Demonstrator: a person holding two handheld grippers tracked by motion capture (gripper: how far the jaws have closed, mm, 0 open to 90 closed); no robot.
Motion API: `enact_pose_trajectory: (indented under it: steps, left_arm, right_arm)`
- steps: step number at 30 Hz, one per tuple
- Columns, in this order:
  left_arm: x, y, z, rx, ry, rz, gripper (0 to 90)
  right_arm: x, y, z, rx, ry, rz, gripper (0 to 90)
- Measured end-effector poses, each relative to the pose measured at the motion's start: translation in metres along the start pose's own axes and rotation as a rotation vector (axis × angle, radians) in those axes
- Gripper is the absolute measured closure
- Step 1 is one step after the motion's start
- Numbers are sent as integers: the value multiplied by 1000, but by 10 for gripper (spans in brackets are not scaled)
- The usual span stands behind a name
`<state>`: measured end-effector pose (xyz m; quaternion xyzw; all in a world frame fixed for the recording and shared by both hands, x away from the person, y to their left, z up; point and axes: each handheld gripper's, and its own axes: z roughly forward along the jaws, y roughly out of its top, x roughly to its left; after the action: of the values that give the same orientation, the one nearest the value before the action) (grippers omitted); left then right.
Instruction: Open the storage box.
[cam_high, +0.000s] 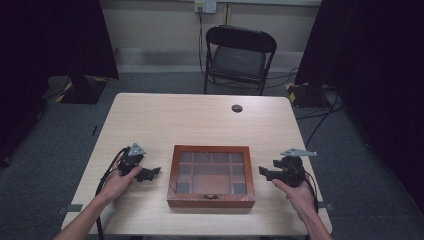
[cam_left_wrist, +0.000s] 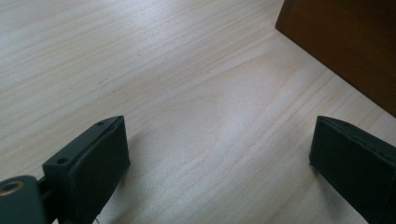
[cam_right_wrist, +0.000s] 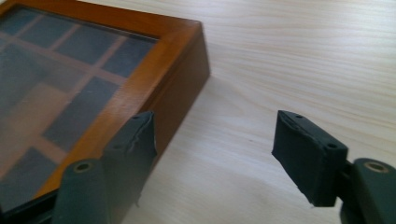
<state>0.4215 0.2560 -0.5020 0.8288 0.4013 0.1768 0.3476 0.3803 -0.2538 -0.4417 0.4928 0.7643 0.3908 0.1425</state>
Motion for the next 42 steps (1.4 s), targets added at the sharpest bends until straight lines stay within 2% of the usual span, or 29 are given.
enact_pose_trajectory:
  steps: [1,2,5,8,11,12,13,14,15,19,20,21,22,23,25,26,31,37,38,42]
  left_arm:
    - [0,0,0,0,0,0,40]
    - [0,0,0,0,0,0,40]
    - [0,0,0,1,0,1,40]
    - [0,0,1,-2,-3,-4,34]
    - [0,0,1,1,-3,-2,30]
    - [0,0,1,1,-3,-2,30]
    - [0,0,1,1,-3,-2,30]
    - [0,0,1,1,-3,-2,30]
    - [0,0,1,1,-3,-2,30]
    - [0,1,1,1,-6,-1,27]
    - [0,1,1,1,-6,-1,25]
    - [0,1,1,2,-8,-1,25]
    - [0,1,1,2,-8,-1,24]
    - [0,1,1,2,-8,-1,25]
    - [0,1,1,2,-7,-2,24]
    - [0,1,1,1,-8,-6,24]
    - [0,1,1,2,-6,0,24]
    - [0,1,1,2,-6,-1,24]
    - [0,1,1,2,-6,-2,24]
    - [0,1,1,2,-6,-2,25]
  right_arm:
    - [2,1,0,-1,15,-6,316]
    - [7,4,-1,1,53,-19,333]
    - [16,8,-5,-5,105,-29,354]
    - [20,10,-5,3,131,-35,383]
    - [30,11,-5,16,173,-62,429]
    - [30,11,-5,16,173,-62,429]
    - [36,12,-5,23,206,-74,467]
    - [36,12,-5,23,206,-74,467]
    - [42,13,-3,28,235,-83,517]
    - [54,15,-1,36,294,-113,556]
    - [54,15,-1,36,294,-113,556]
    - [61,16,0,37,332,-134,578]
    - [61,16,0,37,332,-134,578]
    - [67,18,2,38,357,-151,596]
    - [70,18,2,40,367,-159,605]
    - [78,19,4,49,390,-177,613]
    - [93,23,6,62,444,-208,634]
    - [109,34,7,52,480,-232,659]
    - [118,38,12,78,488,-252,661]
    - [137,39,28,117,532,-295,679]
